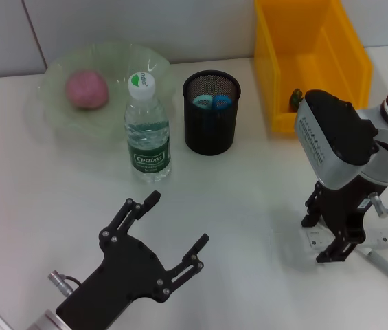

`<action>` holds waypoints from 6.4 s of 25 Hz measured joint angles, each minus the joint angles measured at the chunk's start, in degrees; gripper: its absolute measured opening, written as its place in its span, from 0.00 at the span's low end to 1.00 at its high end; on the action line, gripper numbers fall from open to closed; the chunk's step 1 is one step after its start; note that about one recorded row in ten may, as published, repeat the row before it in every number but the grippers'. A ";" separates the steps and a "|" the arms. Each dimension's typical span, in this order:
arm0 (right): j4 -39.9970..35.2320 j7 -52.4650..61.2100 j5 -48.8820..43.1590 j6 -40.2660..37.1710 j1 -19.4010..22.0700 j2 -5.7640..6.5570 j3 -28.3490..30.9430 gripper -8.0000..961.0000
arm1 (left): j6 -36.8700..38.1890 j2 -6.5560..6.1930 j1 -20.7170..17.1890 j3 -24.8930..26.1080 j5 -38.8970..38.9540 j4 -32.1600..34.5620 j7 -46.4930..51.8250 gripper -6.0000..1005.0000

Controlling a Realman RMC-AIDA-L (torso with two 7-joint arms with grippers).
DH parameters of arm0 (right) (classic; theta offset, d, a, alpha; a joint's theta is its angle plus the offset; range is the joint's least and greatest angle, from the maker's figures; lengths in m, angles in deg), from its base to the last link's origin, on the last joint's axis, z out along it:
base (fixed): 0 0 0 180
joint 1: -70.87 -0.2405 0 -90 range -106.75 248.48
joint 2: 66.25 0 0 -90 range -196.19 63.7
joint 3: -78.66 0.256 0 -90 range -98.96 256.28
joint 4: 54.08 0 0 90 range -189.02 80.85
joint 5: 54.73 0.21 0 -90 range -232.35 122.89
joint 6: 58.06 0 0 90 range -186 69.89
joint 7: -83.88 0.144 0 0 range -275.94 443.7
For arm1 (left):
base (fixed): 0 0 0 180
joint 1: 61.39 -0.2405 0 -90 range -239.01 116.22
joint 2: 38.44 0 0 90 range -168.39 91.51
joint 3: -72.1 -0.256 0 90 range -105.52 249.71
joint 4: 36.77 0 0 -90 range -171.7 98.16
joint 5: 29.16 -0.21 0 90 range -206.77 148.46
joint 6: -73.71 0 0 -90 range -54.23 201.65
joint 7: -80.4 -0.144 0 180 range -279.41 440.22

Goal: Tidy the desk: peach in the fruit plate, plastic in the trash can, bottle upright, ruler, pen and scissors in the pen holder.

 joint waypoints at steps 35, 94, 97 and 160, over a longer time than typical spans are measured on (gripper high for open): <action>-4.34 1.63 -0.61 -0.33 1.51 -0.10 -2.70 0.42 | -1.43 0.00 0.29 -0.15 -0.43 -0.56 0.00 0.85; -15.17 -8.51 59.70 25.67 12.26 -0.27 9.63 0.47 | -3.08 -0.09 0.47 -0.62 0.00 -1.44 0.09 0.85; -11.48 -13.34 62.88 26.87 11.94 -0.27 9.07 0.48 | -3.11 -0.13 0.46 -0.62 0.03 -1.43 0.09 0.85; 16.85 -40.97 86.66 26.19 10.56 -0.36 7.93 0.75 | -3.59 -0.38 0.82 -0.71 0.05 -1.76 0.09 0.84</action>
